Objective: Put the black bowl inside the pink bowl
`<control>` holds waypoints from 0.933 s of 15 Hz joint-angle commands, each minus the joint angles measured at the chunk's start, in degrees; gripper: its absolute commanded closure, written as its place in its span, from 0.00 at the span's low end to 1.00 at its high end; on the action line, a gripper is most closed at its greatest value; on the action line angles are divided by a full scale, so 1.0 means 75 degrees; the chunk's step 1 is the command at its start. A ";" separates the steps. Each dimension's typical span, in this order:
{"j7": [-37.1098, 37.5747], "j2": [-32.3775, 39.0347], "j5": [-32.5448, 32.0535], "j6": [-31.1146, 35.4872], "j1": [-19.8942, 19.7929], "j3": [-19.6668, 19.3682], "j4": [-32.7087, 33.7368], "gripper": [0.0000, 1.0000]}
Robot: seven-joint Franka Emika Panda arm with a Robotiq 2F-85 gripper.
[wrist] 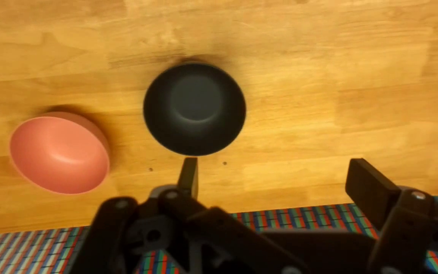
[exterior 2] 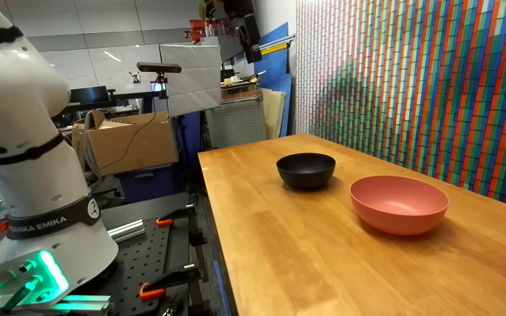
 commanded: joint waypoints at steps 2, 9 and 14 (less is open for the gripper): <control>0.0041 0.0339 0.0103 0.1369 0.0404 0.0166 -0.0566 0.00; 0.0508 0.1453 -0.1464 0.3340 0.0256 0.0498 -0.1323 0.00; 0.1691 0.2789 -0.3413 0.3790 0.0159 0.0246 -0.1001 0.00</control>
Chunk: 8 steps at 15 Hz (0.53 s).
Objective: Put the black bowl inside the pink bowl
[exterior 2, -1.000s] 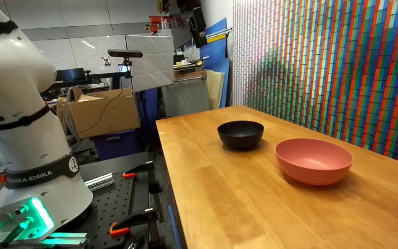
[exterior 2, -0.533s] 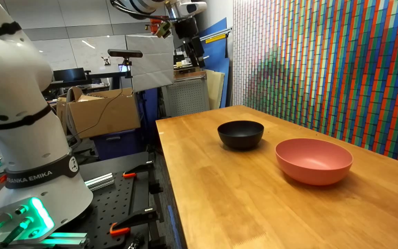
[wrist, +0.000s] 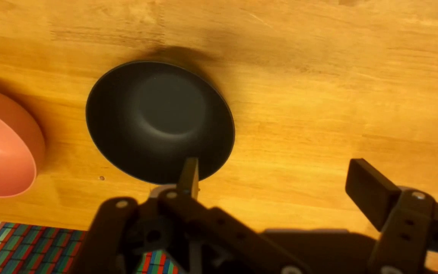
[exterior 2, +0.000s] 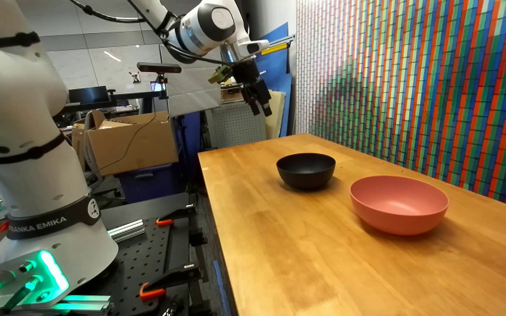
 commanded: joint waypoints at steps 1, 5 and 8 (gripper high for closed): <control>0.0977 0.1034 -0.1364 0.0237 -0.0017 -0.0263 0.0512 0.00; 0.1848 0.2136 -0.2301 0.0021 -0.0083 -0.0421 0.1356 0.00; 0.2117 0.2806 -0.2381 -0.0111 0.0015 -0.0586 0.1943 0.00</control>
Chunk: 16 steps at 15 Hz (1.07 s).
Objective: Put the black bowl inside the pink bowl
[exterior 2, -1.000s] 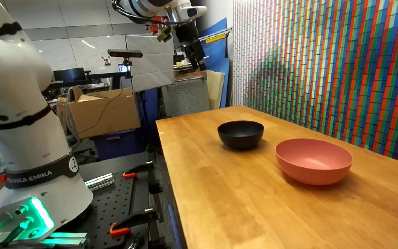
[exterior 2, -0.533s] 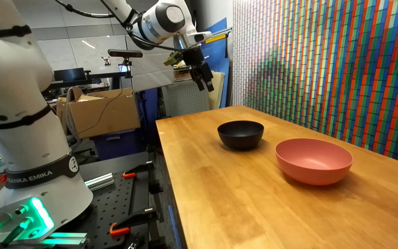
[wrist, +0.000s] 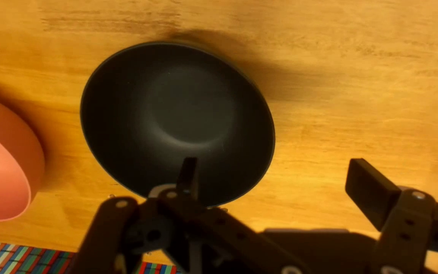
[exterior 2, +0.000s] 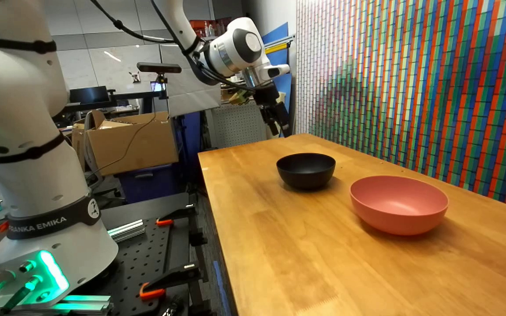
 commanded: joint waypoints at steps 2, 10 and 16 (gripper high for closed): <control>0.0281 0.1068 0.0049 -0.0245 0.0795 -0.0873 0.1060 0.00; 0.0028 0.1779 0.0614 -0.0258 0.1613 -0.1684 0.1438 0.42; -0.0013 0.1878 0.0971 -0.0327 0.1829 -0.1787 0.1373 0.89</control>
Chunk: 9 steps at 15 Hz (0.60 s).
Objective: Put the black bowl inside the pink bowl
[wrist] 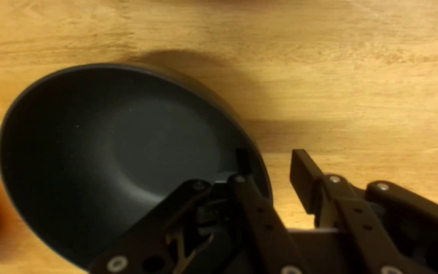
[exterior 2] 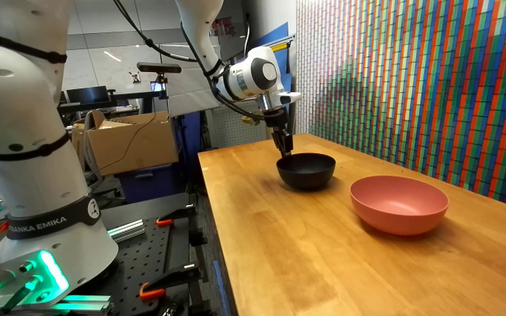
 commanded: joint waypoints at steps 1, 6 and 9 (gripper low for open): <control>-0.0140 0.0098 0.0270 -0.0214 0.0253 -0.0211 0.0183 0.96; -0.0182 0.0104 0.0346 -0.0401 0.0200 -0.0298 0.0235 0.99; -0.0231 0.0099 0.0396 -0.0517 0.0148 -0.0352 0.0289 0.99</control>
